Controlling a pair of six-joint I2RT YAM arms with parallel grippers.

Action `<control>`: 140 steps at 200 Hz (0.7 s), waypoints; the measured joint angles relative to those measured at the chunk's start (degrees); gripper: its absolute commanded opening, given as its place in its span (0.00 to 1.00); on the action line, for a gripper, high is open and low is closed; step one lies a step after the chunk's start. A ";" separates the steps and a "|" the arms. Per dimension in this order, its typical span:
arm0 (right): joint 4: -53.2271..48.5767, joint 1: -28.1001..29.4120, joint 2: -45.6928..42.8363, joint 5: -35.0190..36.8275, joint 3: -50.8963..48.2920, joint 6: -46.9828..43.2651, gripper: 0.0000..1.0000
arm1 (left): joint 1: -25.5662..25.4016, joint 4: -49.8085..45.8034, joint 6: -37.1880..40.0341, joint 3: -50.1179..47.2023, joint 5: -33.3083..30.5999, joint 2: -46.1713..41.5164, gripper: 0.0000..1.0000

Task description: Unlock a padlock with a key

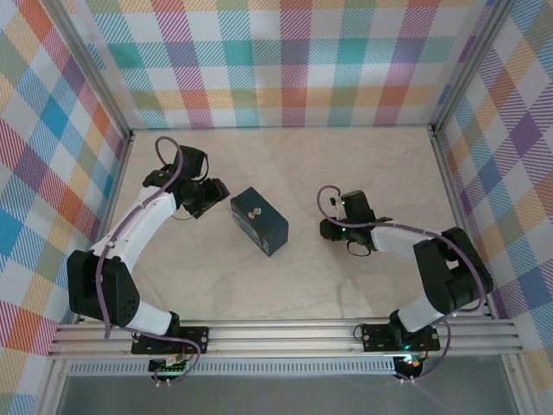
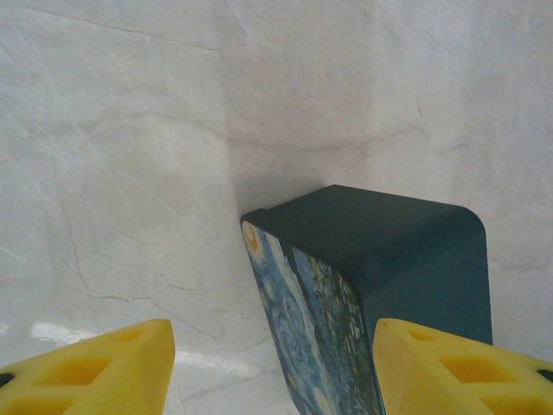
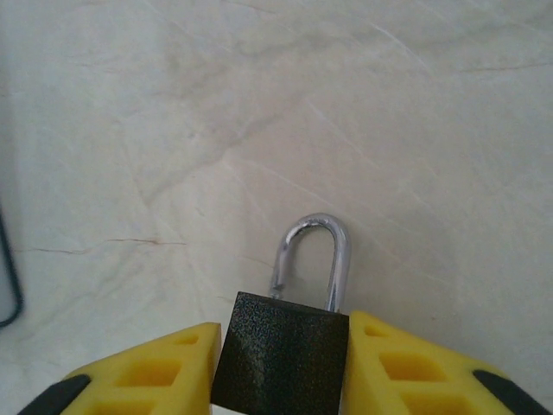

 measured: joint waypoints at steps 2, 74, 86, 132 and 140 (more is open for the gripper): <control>0.00 0.00 0.15 0.26 0.00 0.26 0.45 | 0.00 -0.11 0.07 0.00 0.00 -0.15 0.62; -5.73 4.81 -4.55 -0.37 8.81 -5.05 0.86 | 0.02 -1.66 0.98 0.00 -0.92 -1.88 0.62; -5.29 7.30 -5.51 -1.84 11.37 -5.95 1.00 | 0.02 -1.64 0.98 -0.04 -0.90 -1.88 0.62; -3.23 15.37 -6.32 -7.39 13.57 -8.35 1.00 | 0.00 -1.68 0.98 -0.13 -0.90 -1.90 0.62; -3.43 16.06 -5.75 -7.87 14.12 -8.66 1.00 | 0.02 -1.68 0.98 -0.17 -0.92 -1.92 0.62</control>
